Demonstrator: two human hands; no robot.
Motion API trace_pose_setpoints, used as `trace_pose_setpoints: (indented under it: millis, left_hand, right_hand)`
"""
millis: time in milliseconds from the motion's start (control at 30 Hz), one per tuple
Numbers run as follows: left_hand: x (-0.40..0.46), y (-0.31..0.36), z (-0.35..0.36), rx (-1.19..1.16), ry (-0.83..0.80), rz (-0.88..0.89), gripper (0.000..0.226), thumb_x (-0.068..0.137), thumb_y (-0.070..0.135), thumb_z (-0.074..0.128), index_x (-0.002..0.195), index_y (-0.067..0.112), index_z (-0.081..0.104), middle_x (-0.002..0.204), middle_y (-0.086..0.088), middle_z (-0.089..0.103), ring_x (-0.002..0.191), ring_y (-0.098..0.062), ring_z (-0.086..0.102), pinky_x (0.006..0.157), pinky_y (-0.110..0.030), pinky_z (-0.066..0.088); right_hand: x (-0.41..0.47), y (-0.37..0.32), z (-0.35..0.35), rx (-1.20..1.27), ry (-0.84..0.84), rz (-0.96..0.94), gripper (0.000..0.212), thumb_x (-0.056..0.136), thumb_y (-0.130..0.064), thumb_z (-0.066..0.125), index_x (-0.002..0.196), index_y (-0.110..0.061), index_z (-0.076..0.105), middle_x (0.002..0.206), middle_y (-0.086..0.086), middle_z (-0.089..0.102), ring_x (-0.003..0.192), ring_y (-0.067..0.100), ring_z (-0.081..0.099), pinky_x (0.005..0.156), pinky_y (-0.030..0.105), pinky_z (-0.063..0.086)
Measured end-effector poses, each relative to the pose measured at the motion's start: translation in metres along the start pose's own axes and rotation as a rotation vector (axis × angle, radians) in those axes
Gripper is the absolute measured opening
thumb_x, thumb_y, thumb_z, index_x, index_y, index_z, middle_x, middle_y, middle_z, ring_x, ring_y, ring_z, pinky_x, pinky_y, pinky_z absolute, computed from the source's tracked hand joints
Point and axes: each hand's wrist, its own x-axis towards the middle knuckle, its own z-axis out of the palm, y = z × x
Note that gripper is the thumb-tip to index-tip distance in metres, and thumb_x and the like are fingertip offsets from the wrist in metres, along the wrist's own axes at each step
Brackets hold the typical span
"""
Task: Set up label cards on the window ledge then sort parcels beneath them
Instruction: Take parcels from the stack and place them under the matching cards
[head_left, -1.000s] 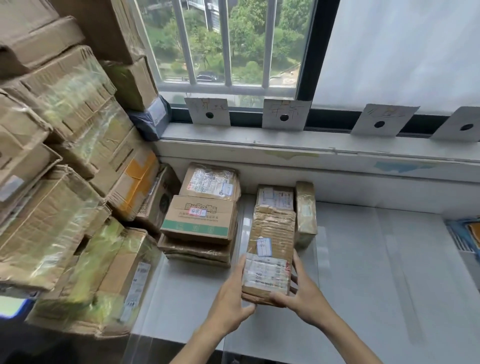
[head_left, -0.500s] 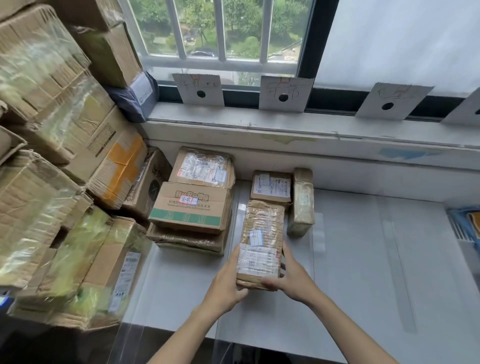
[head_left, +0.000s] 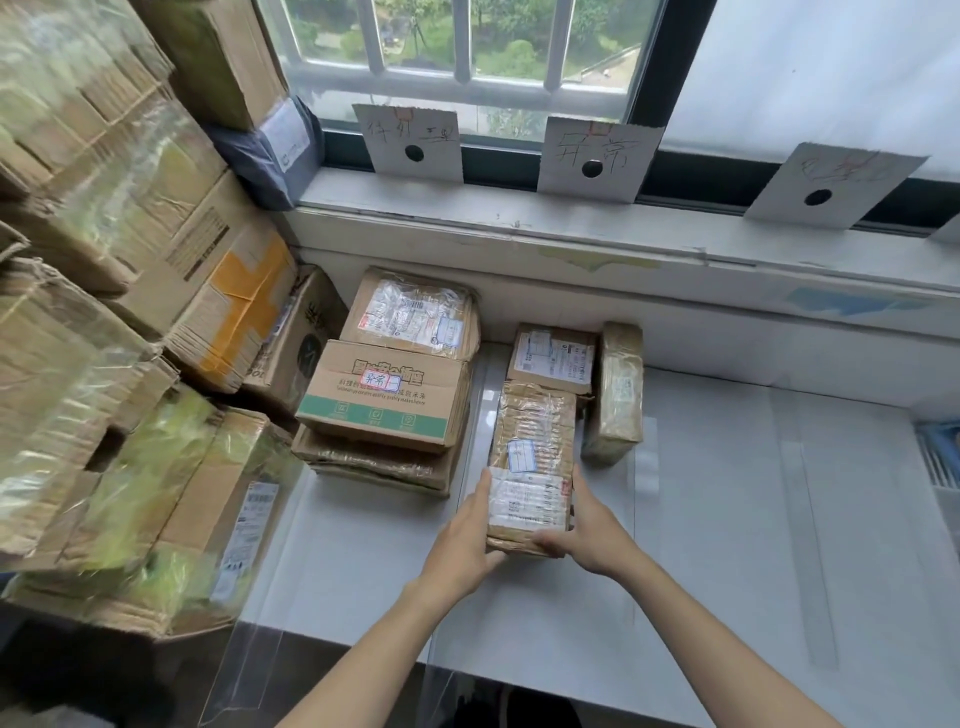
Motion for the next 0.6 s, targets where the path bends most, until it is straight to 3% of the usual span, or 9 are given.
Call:
trace_pose_setpoints:
  millis: [67, 200, 267, 333, 433, 500, 600]
  left_hand:
    - [-0.001, 0.004, 0.001, 0.039, 0.015, -0.004, 0.111, 0.085, 0.03, 0.076, 0.158, 0.029, -0.008, 0.156, 0.002, 0.036, 0.135, -0.018, 0.044, 0.108, -0.032, 0.041]
    - [-0.005, 0.015, -0.005, 0.22, 0.032, -0.019, 0.106, 0.086, 0.03, 0.073, 0.158, 0.021, -0.004, 0.15, -0.004, 0.04, 0.127, -0.028, 0.05, 0.1, -0.038, 0.044]
    - [-0.006, 0.024, -0.015, 0.333, 0.01, -0.015, 0.102, 0.086, 0.029, 0.072, 0.157, 0.02, 0.0, 0.149, -0.004, 0.036, 0.121, -0.032, 0.053, 0.096, -0.042, 0.047]
    - [-0.011, 0.036, -0.035, 0.406, 0.046, 0.036, 0.091, 0.086, 0.025, 0.068, 0.156, 0.026, 0.009, 0.143, 0.0, 0.04, 0.113, -0.034, 0.058, 0.09, -0.044, 0.05]
    - [-0.017, 0.049, -0.088, 0.433, 0.251, 0.181, 0.062, 0.089, 0.028, 0.062, 0.145, 0.03, 0.034, 0.124, 0.004, 0.056, 0.105, -0.028, 0.063, 0.084, -0.041, 0.053]
    - [-0.014, 0.045, -0.128, 0.353, 0.428, 0.23, 0.055, 0.086, 0.027, 0.065, 0.138, 0.027, 0.046, 0.116, 0.004, 0.061, 0.102, -0.022, 0.063, 0.08, -0.039, 0.055]
    - [0.0, 0.02, -0.182, 0.207, 0.57, 0.1, 0.066, 0.08, 0.023, 0.073, 0.14, 0.023, 0.046, 0.127, -0.002, 0.055, 0.117, -0.022, 0.051, 0.095, -0.041, 0.05]
  right_hand:
    - [0.003, -0.001, -0.001, -0.029, -0.01, 0.005, 0.109, 0.068, -0.025, 0.084, 0.152, -0.036, 0.016, 0.138, -0.013, 0.055, 0.124, 0.007, 0.055, 0.101, 0.025, 0.047]
    - [0.006, -0.01, -0.002, -0.111, 0.013, 0.065, 0.102, 0.069, -0.02, 0.086, 0.147, -0.023, 0.021, 0.132, -0.008, 0.052, 0.115, 0.012, 0.055, 0.078, 0.013, 0.045]
    - [0.008, -0.02, 0.001, -0.187, 0.106, 0.059, 0.104, 0.065, -0.024, 0.086, 0.145, -0.016, 0.019, 0.135, -0.003, 0.043, 0.12, 0.017, 0.051, 0.088, 0.023, 0.046]
    - [0.012, -0.034, 0.004, -0.274, 0.187, -0.027, 0.113, 0.067, -0.03, 0.085, 0.152, -0.011, 0.014, 0.15, 0.005, 0.03, 0.139, 0.022, 0.037, 0.106, 0.031, 0.041]
    - [0.023, -0.065, 0.01, -0.314, 0.157, -0.137, 0.118, 0.08, -0.039, 0.08, 0.159, -0.01, -0.002, 0.168, 0.002, 0.0, 0.155, 0.018, 0.002, 0.124, 0.032, 0.013]
    - [0.034, -0.087, 0.018, -0.314, 0.14, -0.217, 0.114, 0.083, -0.04, 0.078, 0.16, -0.011, -0.002, 0.168, 0.002, -0.001, 0.155, 0.016, 0.001, 0.122, 0.026, 0.005]
    - [0.043, -0.119, 0.033, -0.29, 0.108, -0.261, 0.108, 0.083, -0.033, 0.079, 0.159, -0.011, 0.006, 0.166, 0.002, 0.013, 0.153, 0.019, 0.014, 0.118, 0.023, 0.013]
